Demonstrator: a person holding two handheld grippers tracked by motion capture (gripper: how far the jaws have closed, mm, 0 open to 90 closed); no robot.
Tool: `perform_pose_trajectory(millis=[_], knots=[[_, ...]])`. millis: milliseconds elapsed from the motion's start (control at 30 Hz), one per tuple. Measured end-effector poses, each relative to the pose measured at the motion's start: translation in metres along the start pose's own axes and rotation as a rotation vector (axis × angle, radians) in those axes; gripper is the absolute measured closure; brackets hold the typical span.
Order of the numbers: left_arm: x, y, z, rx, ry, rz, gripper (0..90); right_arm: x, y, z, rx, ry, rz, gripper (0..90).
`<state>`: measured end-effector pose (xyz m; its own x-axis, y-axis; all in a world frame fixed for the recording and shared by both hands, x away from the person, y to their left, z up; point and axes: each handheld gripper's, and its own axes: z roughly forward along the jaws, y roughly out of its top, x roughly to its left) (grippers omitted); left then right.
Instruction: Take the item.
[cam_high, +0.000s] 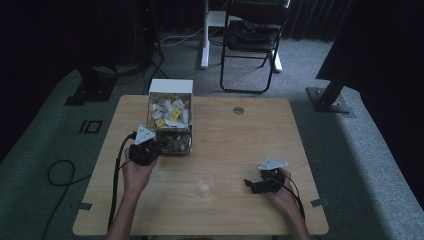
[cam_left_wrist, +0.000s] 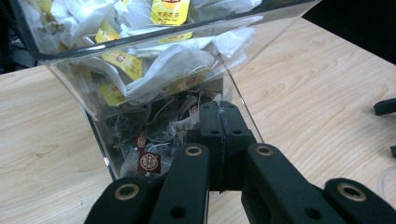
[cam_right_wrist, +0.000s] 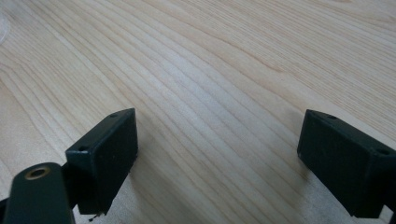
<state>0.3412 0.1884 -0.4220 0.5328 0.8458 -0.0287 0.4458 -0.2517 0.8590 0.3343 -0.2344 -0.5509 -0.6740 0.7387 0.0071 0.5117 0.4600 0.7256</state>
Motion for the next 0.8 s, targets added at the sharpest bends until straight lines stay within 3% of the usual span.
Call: perform_pose_trajectory(millis=[800], knots=[[-0.013,0.008,-0.009,-0.023,-0.045,0.030,90.0,0.000,0.000,0.000,0.001,0.001,0.002,12.1]])
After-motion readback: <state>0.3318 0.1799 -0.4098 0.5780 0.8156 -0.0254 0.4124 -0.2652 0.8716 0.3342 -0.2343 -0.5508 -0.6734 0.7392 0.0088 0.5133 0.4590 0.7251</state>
